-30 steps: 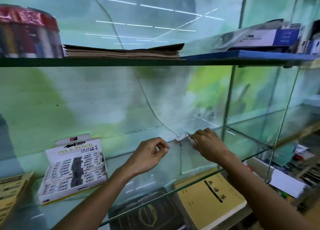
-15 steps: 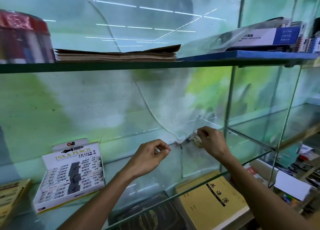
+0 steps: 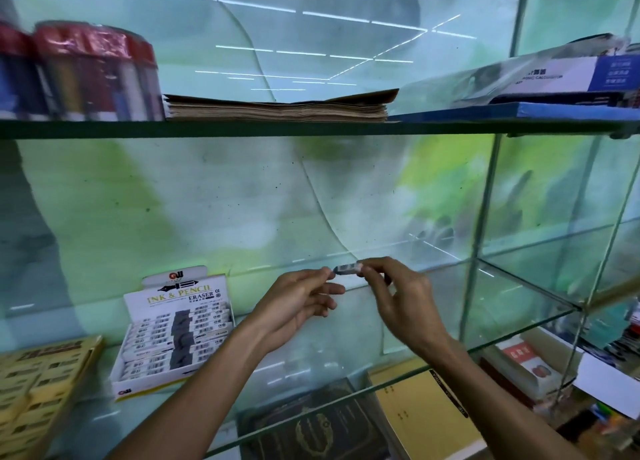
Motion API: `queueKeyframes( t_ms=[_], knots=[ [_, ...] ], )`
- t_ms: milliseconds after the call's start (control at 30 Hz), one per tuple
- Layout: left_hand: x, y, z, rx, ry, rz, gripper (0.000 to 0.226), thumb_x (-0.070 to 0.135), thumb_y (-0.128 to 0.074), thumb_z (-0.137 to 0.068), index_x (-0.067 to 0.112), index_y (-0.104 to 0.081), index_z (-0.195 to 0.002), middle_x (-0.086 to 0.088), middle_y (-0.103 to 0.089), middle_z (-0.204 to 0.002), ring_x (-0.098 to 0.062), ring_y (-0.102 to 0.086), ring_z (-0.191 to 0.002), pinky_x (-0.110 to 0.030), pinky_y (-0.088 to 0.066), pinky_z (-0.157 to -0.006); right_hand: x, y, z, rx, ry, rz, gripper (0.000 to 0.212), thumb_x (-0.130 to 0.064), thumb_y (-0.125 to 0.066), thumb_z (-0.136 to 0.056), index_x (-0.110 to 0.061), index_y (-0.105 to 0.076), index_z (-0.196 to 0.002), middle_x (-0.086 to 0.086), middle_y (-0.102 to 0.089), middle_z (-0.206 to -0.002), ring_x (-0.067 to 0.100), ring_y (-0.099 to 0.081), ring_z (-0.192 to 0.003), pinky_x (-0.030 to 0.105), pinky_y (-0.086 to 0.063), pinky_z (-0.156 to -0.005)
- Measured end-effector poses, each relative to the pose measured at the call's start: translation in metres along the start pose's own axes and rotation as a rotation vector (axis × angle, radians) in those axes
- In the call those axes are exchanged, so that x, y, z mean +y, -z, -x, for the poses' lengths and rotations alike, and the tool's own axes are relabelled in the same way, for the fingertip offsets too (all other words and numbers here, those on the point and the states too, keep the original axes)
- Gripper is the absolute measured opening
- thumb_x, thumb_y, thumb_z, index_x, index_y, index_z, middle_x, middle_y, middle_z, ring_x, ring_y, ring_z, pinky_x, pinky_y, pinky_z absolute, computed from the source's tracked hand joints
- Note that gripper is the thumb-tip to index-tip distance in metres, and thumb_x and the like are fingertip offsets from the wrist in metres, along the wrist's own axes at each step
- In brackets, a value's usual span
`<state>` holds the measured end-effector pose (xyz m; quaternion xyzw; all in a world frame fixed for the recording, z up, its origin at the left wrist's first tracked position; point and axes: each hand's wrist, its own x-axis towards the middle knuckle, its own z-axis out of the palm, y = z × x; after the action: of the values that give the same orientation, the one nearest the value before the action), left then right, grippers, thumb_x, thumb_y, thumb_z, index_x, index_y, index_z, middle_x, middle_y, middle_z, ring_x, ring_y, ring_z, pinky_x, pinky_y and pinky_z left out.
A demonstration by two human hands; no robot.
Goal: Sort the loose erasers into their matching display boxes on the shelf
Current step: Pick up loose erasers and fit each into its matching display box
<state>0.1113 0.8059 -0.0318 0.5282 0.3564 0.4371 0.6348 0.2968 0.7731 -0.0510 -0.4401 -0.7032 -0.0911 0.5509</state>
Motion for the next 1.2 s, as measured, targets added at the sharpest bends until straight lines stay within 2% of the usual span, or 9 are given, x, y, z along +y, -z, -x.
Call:
queueKeyframes(
  t_ms=[67,133,300,500,633,800,933,1100,1200],
  knots=[
    [0.004,0.005,0.005,-0.006,0.001,0.09,0.026,0.019,-0.06,-0.095,-0.002,-0.066,-0.109,-0.019,-0.073,-0.093,-0.023,-0.062,-0.067,-0.028,-0.048,-0.062,-0.008,-0.014,0.004,0.004,0.258,0.128,0.014,-0.013,-0.059,-0.095,-0.009,-0.07,-0.104,0.002,-0.071,-0.095,0.02,-0.064,-0.084,0.032,-0.051,-0.073],
    [0.007,0.013,0.012,0.002,-0.025,0.13,0.02,0.017,-0.06,-0.095,0.0,-0.067,-0.103,-0.015,-0.071,-0.086,-0.022,-0.062,-0.065,-0.027,-0.048,-0.062,-0.013,-0.026,0.007,-0.028,0.405,0.207,0.014,-0.008,-0.062,-0.094,-0.004,-0.069,-0.105,0.009,-0.068,-0.096,0.028,-0.062,-0.087,0.037,-0.049,-0.075],
    [0.015,0.042,0.03,0.142,-0.11,0.085,0.011,0.005,-0.064,-0.091,0.001,-0.062,-0.101,-0.016,-0.069,-0.078,-0.022,-0.062,-0.062,-0.025,-0.049,-0.055,-0.031,-0.049,0.007,-0.063,0.529,0.268,0.011,-0.01,-0.065,-0.093,-0.007,-0.071,-0.101,0.008,-0.068,-0.103,0.029,-0.061,-0.093,0.038,-0.046,-0.074],
    [0.027,0.095,0.062,0.321,-0.304,-0.182,0.019,0.012,-0.07,-0.087,0.017,-0.068,-0.105,-0.004,-0.073,-0.091,-0.017,-0.062,-0.077,-0.03,-0.049,-0.07,-0.048,-0.069,0.003,-0.052,0.395,0.102,0.011,-0.015,-0.06,-0.095,-0.009,-0.068,-0.101,0.002,-0.066,-0.098,0.022,-0.059,-0.094,0.033,-0.046,-0.08],
    [0.033,0.123,0.082,0.371,-0.368,-0.201,0.018,0.015,-0.073,-0.084,0.024,-0.071,-0.1,0.006,-0.073,-0.091,-0.01,-0.064,-0.085,-0.028,-0.048,-0.077,-0.056,-0.083,0.001,-0.077,0.326,0.048,0.01,-0.014,-0.06,-0.094,-0.012,-0.066,-0.102,-0.001,-0.065,-0.097,0.019,-0.059,-0.094,0.032,-0.046,-0.081],
    [0.044,0.142,0.101,0.383,-0.392,-0.408,0.018,0.02,-0.072,-0.086,0.024,-0.07,-0.103,0.007,-0.073,-0.093,-0.01,-0.066,-0.086,-0.023,-0.05,-0.073,-0.068,-0.098,0.001,-0.12,0.335,0.059,0.011,-0.017,-0.058,-0.094,-0.015,-0.066,-0.101,-0.004,-0.065,-0.095,0.018,-0.058,-0.093,0.032,-0.045,-0.079],
    [0.052,0.162,0.116,0.269,-0.391,-0.829,0.013,0.027,-0.071,-0.088,0.029,-0.071,-0.1,0.007,-0.071,-0.097,-0.015,-0.065,-0.083,-0.03,-0.054,-0.072,-0.07,-0.108,0.0,-0.166,0.318,0.077,0.01,-0.017,-0.059,-0.093,-0.017,-0.066,-0.1,-0.005,-0.065,-0.094,0.018,-0.058,-0.092,0.032,-0.045,-0.077],
    [0.051,0.181,0.125,0.139,-0.389,-1.158,0.014,0.029,-0.073,-0.086,0.038,-0.07,-0.096,0.013,-0.069,-0.096,-0.01,-0.06,-0.079,-0.026,-0.05,-0.07,-0.073,-0.117,-0.003,-0.199,0.313,0.084,0.01,-0.017,-0.058,-0.092,-0.018,-0.066,-0.097,-0.006,-0.066,-0.091,0.021,-0.059,-0.087,0.037,-0.046,-0.072],
    [0.05,0.184,0.125,0.088,-0.342,-1.335,0.015,0.027,-0.071,-0.089,0.03,-0.071,-0.103,0.014,-0.067,-0.099,-0.007,-0.059,-0.08,-0.025,-0.049,-0.074,-0.075,-0.122,-0.006,-0.209,0.321,0.091,0.008,-0.016,-0.06,-0.091,-0.018,-0.066,-0.095,-0.006,-0.067,-0.091,0.022,-0.06,-0.084,0.038,-0.047,-0.07]
  ],
)
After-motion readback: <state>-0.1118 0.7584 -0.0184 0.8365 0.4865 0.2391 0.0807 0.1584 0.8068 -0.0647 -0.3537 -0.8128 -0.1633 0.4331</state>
